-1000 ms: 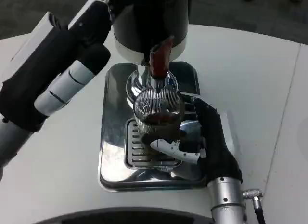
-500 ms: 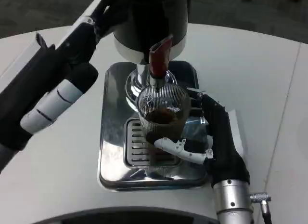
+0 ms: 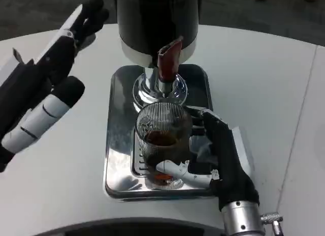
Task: Grasp the cup under the faucet to collect the drink, then remove the cup.
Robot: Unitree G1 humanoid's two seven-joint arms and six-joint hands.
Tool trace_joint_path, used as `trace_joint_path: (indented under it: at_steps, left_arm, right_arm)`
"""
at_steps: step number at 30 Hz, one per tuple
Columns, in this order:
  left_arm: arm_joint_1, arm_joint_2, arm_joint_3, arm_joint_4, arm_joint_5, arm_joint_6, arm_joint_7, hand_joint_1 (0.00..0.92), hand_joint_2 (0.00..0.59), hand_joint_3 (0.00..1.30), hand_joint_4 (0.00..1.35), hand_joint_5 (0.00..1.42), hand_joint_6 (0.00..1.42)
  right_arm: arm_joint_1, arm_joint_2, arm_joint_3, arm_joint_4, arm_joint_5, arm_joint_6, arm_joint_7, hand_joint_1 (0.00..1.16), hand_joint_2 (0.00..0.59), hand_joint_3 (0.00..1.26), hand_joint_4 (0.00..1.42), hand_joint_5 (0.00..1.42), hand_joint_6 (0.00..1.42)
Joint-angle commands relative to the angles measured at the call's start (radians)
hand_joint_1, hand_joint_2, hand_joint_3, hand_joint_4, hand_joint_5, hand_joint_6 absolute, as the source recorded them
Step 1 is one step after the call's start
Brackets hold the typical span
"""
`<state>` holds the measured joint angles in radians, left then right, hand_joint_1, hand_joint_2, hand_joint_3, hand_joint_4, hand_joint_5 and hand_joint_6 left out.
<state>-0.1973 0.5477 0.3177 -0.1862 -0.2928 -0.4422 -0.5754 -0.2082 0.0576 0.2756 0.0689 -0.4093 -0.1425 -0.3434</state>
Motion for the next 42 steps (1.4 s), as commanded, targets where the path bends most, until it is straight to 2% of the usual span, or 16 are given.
trace_joint_path:
  at_steps: [1, 3, 8, 11, 15, 20, 26, 31, 38, 42]
  left_arm:
    - [0.065, 0.038, 0.045, -0.016, 0.107, -0.072, 0.016, 0.000, 0.199, 0.00, 0.00, 0.00, 0.00]
    - [0.104, 0.043, 0.074, -0.025, 0.167, -0.081, 0.043, 0.000, 0.196, 0.00, 0.00, 0.00, 0.00]
    - [0.174, 0.051, 0.115, -0.044, 0.262, -0.090, 0.089, 0.000, 0.184, 0.00, 0.00, 0.00, 0.00]
    - [0.237, 0.051, 0.143, -0.073, 0.401, -0.111, 0.137, 0.000, 0.169, 0.00, 0.00, 0.00, 0.00]
    - [0.284, 0.040, 0.149, -0.100, 0.471, -0.120, 0.179, 0.000, 0.156, 0.00, 0.00, 0.00, 0.00]
    - [0.350, 0.053, 0.118, -0.122, 0.593, -0.093, 0.194, 0.000, 0.151, 0.00, 0.00, 0.00, 0.00]
    - [0.388, 0.084, 0.053, -0.154, 0.745, -0.018, 0.176, 0.000, 0.144, 0.00, 0.00, 0.00, 0.00]
    - [0.410, 0.091, 0.017, -0.174, 0.805, 0.022, 0.187, 0.000, 0.127, 0.00, 0.00, 0.00, 0.00]
    - [0.437, 0.074, -0.002, -0.225, 0.853, 0.056, 0.213, 0.000, 0.111, 0.00, 0.00, 0.00, 0.00]
    - [0.460, 0.055, -0.010, -0.275, 0.883, 0.089, 0.229, 0.000, 0.099, 0.00, 0.00, 0.00, 0.00]
  right_arm:
    - [0.036, 0.020, 0.011, -0.071, 0.000, -0.009, 0.010, 1.05, 0.142, 0.77, 1.04, 1.02, 1.32]
    - [0.050, 0.015, 0.016, -0.093, -0.003, -0.005, 0.022, 1.04, 0.140, 0.78, 1.04, 1.02, 1.33]
    - [0.094, 0.041, 0.012, -0.139, 0.038, 0.026, 0.047, 1.04, 0.142, 0.79, 1.04, 1.03, 1.34]
    - [0.104, 0.040, 0.020, -0.157, 0.033, 0.029, 0.046, 1.03, 0.145, 0.79, 1.04, 1.03, 1.35]
    - [0.112, 0.028, 0.030, -0.186, 0.008, 0.026, 0.049, 1.03, 0.147, 0.79, 1.04, 1.03, 1.35]
    - [0.140, 0.013, 0.041, -0.234, -0.003, 0.032, 0.068, 1.03, 0.148, 0.79, 1.04, 1.04, 1.35]
    - [0.179, -0.007, 0.045, -0.303, -0.001, 0.044, 0.116, 1.03, 0.149, 0.79, 1.05, 1.04, 1.36]
    - [0.221, -0.026, 0.043, -0.372, 0.003, 0.059, 0.165, 1.03, 0.152, 0.79, 1.05, 1.05, 1.36]
    - [0.270, -0.041, 0.038, -0.445, 0.010, 0.076, 0.214, 1.03, 0.155, 0.79, 1.05, 1.05, 1.36]
    - [0.295, -0.056, 0.040, -0.520, 0.018, 0.099, 0.259, 1.03, 0.156, 0.79, 1.05, 1.05, 1.36]
